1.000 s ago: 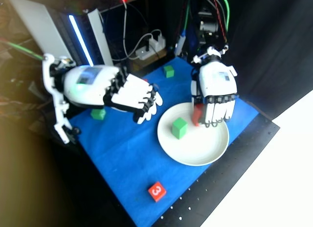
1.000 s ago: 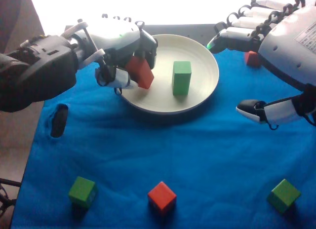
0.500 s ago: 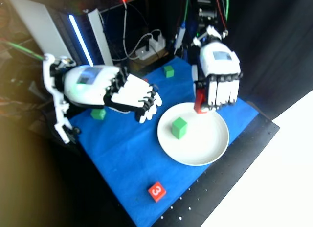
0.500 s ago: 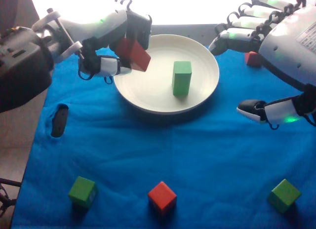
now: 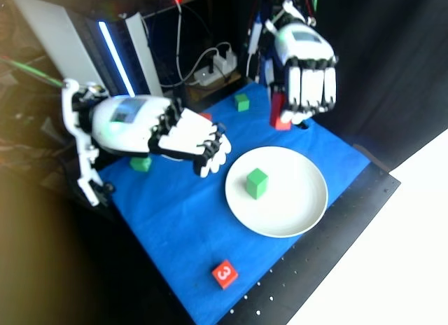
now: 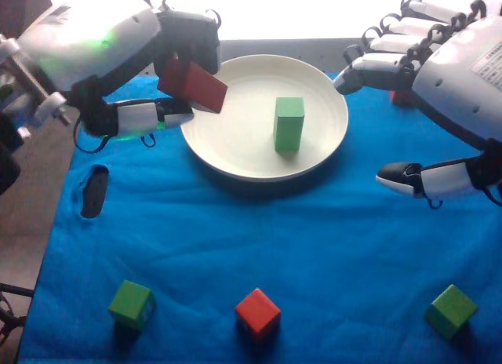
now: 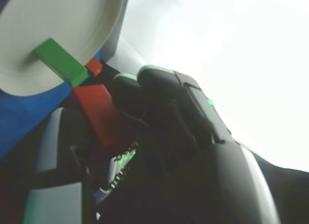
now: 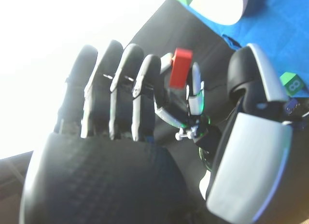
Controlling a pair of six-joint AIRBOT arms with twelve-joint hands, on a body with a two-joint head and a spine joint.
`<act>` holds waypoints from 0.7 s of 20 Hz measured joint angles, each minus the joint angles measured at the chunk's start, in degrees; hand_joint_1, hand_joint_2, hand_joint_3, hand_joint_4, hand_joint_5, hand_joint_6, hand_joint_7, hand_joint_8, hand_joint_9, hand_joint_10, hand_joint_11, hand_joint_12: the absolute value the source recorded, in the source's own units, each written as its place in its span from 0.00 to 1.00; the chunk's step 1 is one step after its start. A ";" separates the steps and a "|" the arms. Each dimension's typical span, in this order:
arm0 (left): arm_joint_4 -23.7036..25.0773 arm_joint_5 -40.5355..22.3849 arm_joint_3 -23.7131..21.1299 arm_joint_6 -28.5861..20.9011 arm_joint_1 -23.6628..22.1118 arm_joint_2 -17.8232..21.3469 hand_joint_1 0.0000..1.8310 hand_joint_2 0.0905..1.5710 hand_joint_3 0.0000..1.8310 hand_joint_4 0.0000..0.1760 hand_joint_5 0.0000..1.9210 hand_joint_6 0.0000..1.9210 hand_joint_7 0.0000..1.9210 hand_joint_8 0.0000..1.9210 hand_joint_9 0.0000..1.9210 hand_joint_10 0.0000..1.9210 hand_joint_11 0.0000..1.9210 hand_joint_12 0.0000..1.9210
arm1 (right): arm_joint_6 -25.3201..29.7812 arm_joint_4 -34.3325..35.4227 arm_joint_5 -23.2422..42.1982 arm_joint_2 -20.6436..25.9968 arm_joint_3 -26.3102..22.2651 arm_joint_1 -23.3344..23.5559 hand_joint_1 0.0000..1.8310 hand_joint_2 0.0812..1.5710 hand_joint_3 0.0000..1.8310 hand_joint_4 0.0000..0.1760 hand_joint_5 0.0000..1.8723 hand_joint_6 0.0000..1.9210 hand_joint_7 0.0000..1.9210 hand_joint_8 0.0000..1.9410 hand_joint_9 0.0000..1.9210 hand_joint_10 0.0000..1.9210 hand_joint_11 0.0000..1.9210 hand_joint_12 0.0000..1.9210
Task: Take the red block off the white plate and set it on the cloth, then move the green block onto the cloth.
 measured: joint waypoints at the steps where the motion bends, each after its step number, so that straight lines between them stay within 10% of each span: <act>1: 0.28 -1.25 0.00 -2.05 1.03 0.39 0.73 0.75 0.00 0.00 0.38 0.61 0.44 0.67 0.40 0.78 0.33 0.87 | 0.02 0.02 0.17 0.00 -0.02 0.00 0.57 0.39 0.18 0.00 0.33 0.22 0.28 0.37 0.20 0.56 0.09 0.87; 14: -0.66 -14.23 -9.99 -3.69 15.19 5.97 0.64 0.76 0.00 0.00 0.40 0.60 0.42 0.74 0.45 0.63 0.42 0.77 | 0.00 0.87 -0.07 0.17 -0.39 -0.17 0.58 0.43 0.14 0.00 0.30 0.23 0.25 0.37 0.18 0.57 0.07 0.88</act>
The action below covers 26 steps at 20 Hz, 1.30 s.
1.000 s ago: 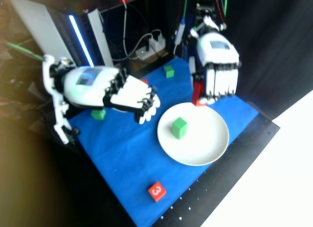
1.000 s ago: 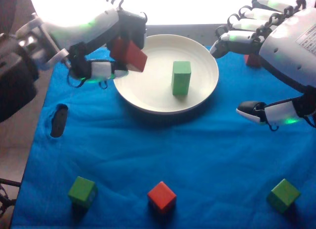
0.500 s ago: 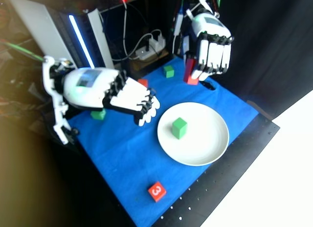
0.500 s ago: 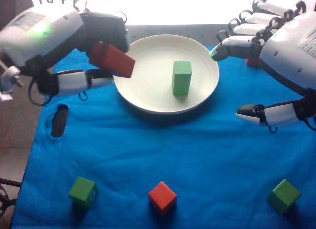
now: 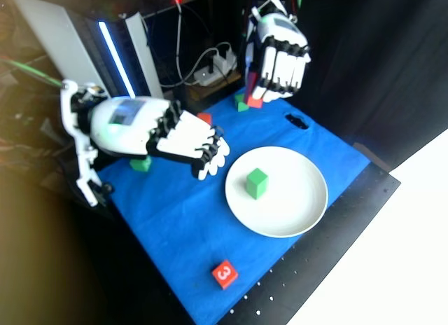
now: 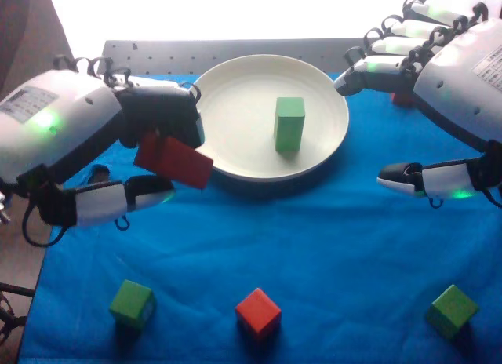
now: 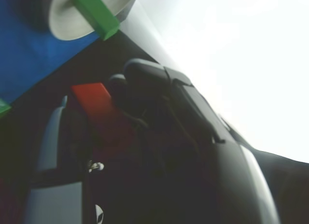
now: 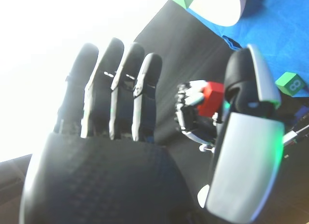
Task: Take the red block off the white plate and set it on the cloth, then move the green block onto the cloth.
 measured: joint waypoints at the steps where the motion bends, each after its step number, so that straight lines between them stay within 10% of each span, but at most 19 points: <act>1: 0.00 -0.31 -0.02 -0.02 0.63 0.09 0.64 0.76 0.00 0.00 0.40 0.60 0.42 0.74 0.45 0.63 0.42 0.77 | 0.00 0.02 0.11 0.00 -0.04 0.00 0.58 0.43 0.14 0.00 0.30 0.23 0.25 0.37 0.18 0.57 0.07 0.88; 6: -1.79 1.51 -0.55 0.00 2.47 -0.66 0.62 0.79 0.00 0.00 0.36 0.69 0.40 0.74 0.37 0.57 0.26 0.68 | 0.00 0.07 0.15 0.00 -0.04 0.00 0.56 0.44 0.15 0.00 0.30 0.24 0.26 0.36 0.19 0.56 0.07 0.88; 9: -1.81 4.07 0.07 0.02 2.58 -2.08 0.60 0.82 0.00 0.20 0.32 0.77 0.35 0.79 0.29 0.50 0.17 0.72 | 0.00 0.09 0.15 0.00 -0.04 0.00 0.53 0.45 0.16 0.00 0.31 0.25 0.27 0.38 0.19 0.58 0.08 0.87; 10: -1.86 4.63 0.22 0.00 2.60 -2.51 0.49 0.81 0.00 0.84 0.34 0.76 0.28 0.47 0.26 0.45 0.11 0.69 | 0.00 0.09 0.15 0.00 -0.04 0.00 0.52 0.45 0.16 0.00 0.30 0.25 0.27 0.40 0.19 0.58 0.08 0.88; 11: -2.10 5.16 0.28 0.02 2.64 -2.64 0.45 0.75 0.00 0.14 0.27 0.40 0.27 0.30 0.22 0.38 0.07 0.66 | -0.02 0.11 0.11 0.00 -0.04 -0.11 0.53 0.44 0.17 0.00 0.31 0.26 0.27 0.40 0.20 0.59 0.09 0.87; 12: -2.14 5.22 0.28 0.02 2.99 -2.64 0.44 0.70 0.00 0.05 0.31 0.11 0.30 0.08 0.23 0.19 0.02 0.61 | 0.00 0.09 0.13 0.00 -0.07 -0.11 0.54 0.43 0.17 0.00 0.30 0.25 0.26 0.39 0.19 0.57 0.08 0.87; 20: -4.42 4.37 0.48 0.02 3.69 -2.64 0.34 0.67 0.00 0.79 0.21 0.00 0.11 0.00 0.10 0.00 0.00 0.31 | -0.02 0.13 0.17 0.00 -0.04 -0.11 0.57 0.43 0.17 0.00 0.30 0.25 0.26 0.38 0.19 0.55 0.07 0.88; 25: -9.22 3.45 0.72 6.99 3.69 -2.54 0.20 0.73 0.00 0.59 0.16 0.00 0.08 0.00 0.07 0.00 0.00 0.24 | 0.02 0.22 0.24 0.00 0.90 -0.11 0.58 0.42 0.17 0.00 0.26 0.29 0.22 0.36 0.15 0.50 0.01 0.85; 26: -10.32 3.45 0.20 9.16 3.69 -2.27 0.19 0.74 0.00 0.70 0.15 0.00 0.08 0.00 0.06 0.00 0.00 0.22 | 0.00 0.33 0.17 -0.02 1.27 -0.11 0.57 0.47 0.12 0.00 0.26 0.27 0.23 0.32 0.16 0.46 0.01 0.83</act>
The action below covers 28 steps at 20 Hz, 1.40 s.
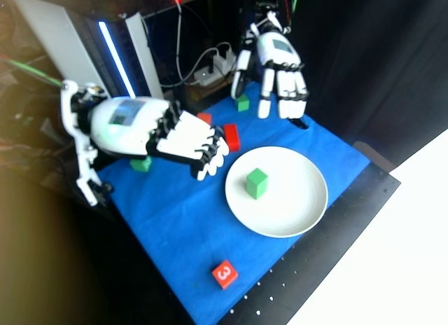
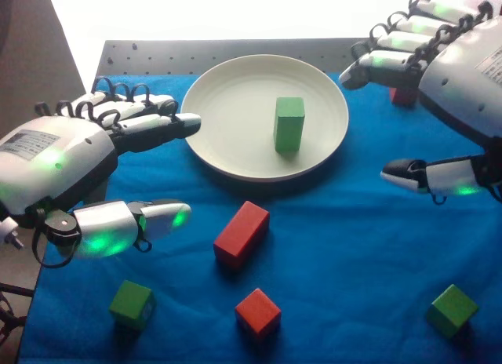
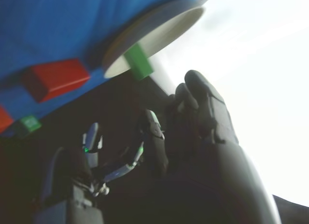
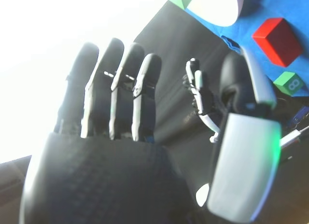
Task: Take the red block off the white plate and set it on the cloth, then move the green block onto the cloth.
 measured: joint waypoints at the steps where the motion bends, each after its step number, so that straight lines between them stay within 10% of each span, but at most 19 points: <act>1: -0.22 -0.24 -0.09 1.09 0.00 0.07 0.17 0.74 0.00 0.76 0.14 0.00 0.08 0.00 0.06 0.00 0.00 0.22 | 0.00 0.22 -0.09 -0.20 0.31 0.00 0.58 0.50 0.08 0.00 0.27 0.24 0.24 0.28 0.18 0.42 0.01 0.81; 2: -0.68 -0.48 -0.09 1.20 0.00 0.11 0.15 0.74 0.00 0.90 0.14 0.00 0.08 0.00 0.06 0.00 0.00 0.22 | 0.00 0.31 -0.24 -0.74 0.74 0.04 0.58 0.52 0.05 0.00 0.27 0.22 0.26 0.26 0.20 0.43 0.04 0.79; 10: -3.87 -3.19 0.92 1.40 -0.31 1.09 0.19 0.72 0.00 0.80 0.18 0.01 0.11 0.00 0.09 0.00 0.00 0.24 | 2.49 0.81 1.84 -7.08 6.58 4.76 0.57 0.55 0.00 0.00 0.30 0.13 0.24 0.36 0.17 0.59 0.09 0.87; 15: -4.76 -4.13 0.92 1.42 -0.31 1.75 0.24 0.71 0.00 0.60 0.21 0.00 0.13 0.00 0.12 0.00 0.00 0.32 | 2.60 0.85 6.16 -11.54 11.08 8.13 0.58 0.55 0.00 0.00 0.34 0.02 0.32 0.09 0.20 0.40 0.10 0.80; 23: -4.96 -4.68 0.92 1.46 -0.31 1.81 0.24 0.70 0.00 0.87 0.22 0.00 0.14 0.00 0.13 0.00 0.00 0.33 | 7.87 2.05 14.05 -18.84 19.63 9.97 0.57 0.56 0.00 0.00 0.31 0.00 0.34 0.01 0.24 0.34 0.08 0.79; 28: -4.85 -4.66 0.92 1.49 -0.31 1.81 0.24 0.69 0.00 0.78 0.23 0.00 0.15 0.00 0.15 0.00 0.00 0.37 | 8.26 2.91 17.81 -22.14 23.39 10.67 0.57 0.56 0.00 0.00 0.32 0.00 0.34 0.00 0.22 0.36 0.08 0.78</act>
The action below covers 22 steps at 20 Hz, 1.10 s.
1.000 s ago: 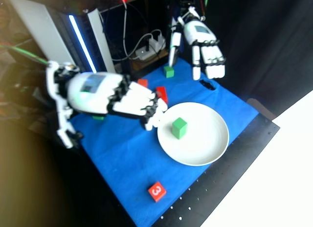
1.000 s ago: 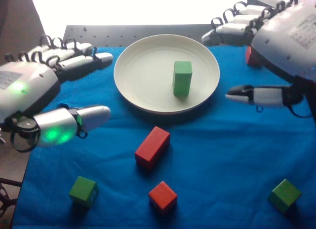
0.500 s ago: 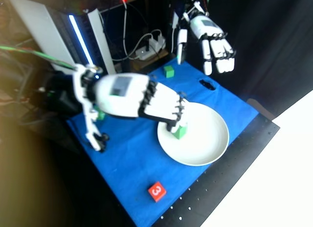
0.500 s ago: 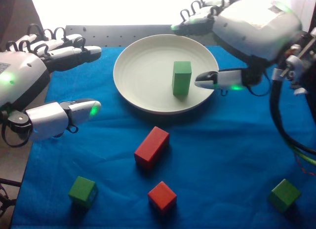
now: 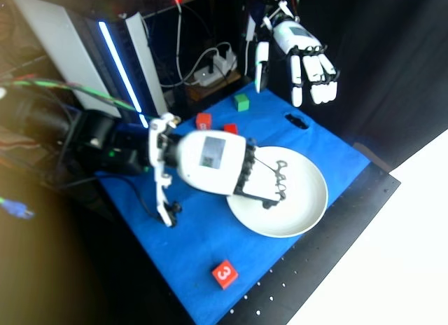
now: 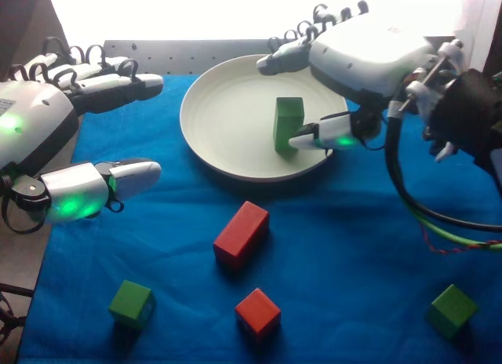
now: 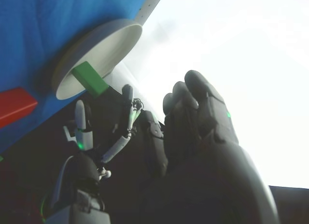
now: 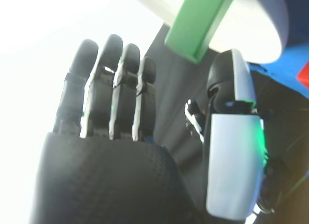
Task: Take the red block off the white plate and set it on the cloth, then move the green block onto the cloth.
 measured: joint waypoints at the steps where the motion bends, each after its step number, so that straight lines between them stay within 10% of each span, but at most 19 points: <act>1: -0.07 0.00 -0.02 0.00 0.00 0.00 0.24 0.69 0.00 0.80 0.23 0.00 0.15 0.00 0.15 0.00 0.00 0.37 | 0.02 -0.02 0.81 -0.85 0.79 0.11 0.57 0.56 0.00 0.00 0.32 0.00 0.33 0.00 0.22 0.36 0.08 0.77; 11: 0.17 0.00 -0.13 0.07 -0.11 0.00 0.22 0.70 0.00 0.71 0.23 0.00 0.14 0.00 0.15 0.00 0.00 0.37 | 0.02 0.87 5.79 -4.68 5.07 0.11 0.54 0.56 0.00 0.00 0.31 0.00 0.36 0.01 0.32 0.10 0.00 0.80; 17: 0.13 -0.02 -0.24 0.07 -0.11 0.00 0.22 0.69 0.00 0.77 0.23 0.00 0.16 0.00 0.16 0.00 0.00 0.39 | 0.04 0.90 6.67 -5.75 6.03 0.11 0.66 0.64 0.00 0.00 0.44 0.00 0.53 0.02 0.44 0.28 0.22 0.80; 18: 0.15 -0.02 -0.26 0.07 -0.11 0.00 0.23 0.70 0.00 0.78 0.23 0.00 0.15 0.00 0.15 0.00 0.00 0.38 | 0.09 0.94 6.67 -5.75 6.14 0.11 0.68 0.67 0.01 0.00 0.52 0.35 0.55 0.39 0.45 0.35 0.27 0.79; 19: 0.17 -0.02 -0.26 0.07 -0.11 0.00 0.23 0.70 0.00 0.78 0.23 0.00 0.16 0.00 0.16 0.00 0.00 0.38 | 0.20 1.03 6.58 -5.75 6.14 0.13 0.67 0.69 0.00 0.03 0.51 0.50 0.51 0.51 0.45 0.36 0.26 0.78; 20: 0.13 -0.02 -0.26 0.07 -0.11 0.00 0.24 0.69 0.00 0.77 0.24 0.00 0.16 0.00 0.16 0.00 0.00 0.38 | 0.20 1.03 6.56 -5.75 6.14 0.35 0.73 0.70 0.00 0.00 0.50 0.52 0.52 0.48 0.44 0.62 0.29 0.76; 22: 0.11 -0.04 -0.26 0.07 -0.11 0.00 0.24 0.70 0.00 0.74 0.23 0.00 0.15 0.00 0.15 0.00 0.00 0.36 | 0.17 1.01 6.56 -5.75 6.14 0.46 0.75 0.71 0.00 0.00 0.48 0.51 0.50 0.53 0.44 0.72 0.31 0.80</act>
